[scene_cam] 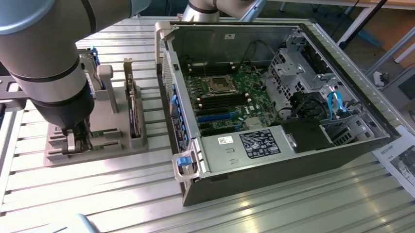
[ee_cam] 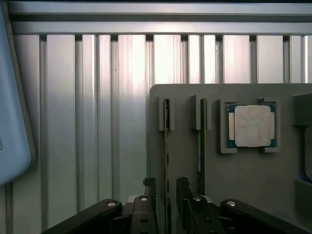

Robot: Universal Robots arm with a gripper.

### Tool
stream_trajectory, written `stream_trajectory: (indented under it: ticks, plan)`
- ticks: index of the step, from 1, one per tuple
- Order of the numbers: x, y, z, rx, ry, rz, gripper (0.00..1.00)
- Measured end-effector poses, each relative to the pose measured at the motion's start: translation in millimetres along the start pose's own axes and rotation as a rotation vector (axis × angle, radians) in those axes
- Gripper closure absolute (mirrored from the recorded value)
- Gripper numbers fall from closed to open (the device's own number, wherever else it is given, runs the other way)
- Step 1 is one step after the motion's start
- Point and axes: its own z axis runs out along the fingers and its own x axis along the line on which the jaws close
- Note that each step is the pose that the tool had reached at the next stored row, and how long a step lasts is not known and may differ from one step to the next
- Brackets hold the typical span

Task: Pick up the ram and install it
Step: 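Pick up the ram and move it above insertion slot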

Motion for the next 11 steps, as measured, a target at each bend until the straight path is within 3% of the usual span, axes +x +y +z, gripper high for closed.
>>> stream_trajectory:
  ticks: [5, 11]
  plan:
    - [-0.3, -0.4, 9.9, 0.0, 0.0, 0.0, 0.69]
    - [-0.3, -0.5, 12.2, -0.0001, 0.0001, 0.0, 0.69]
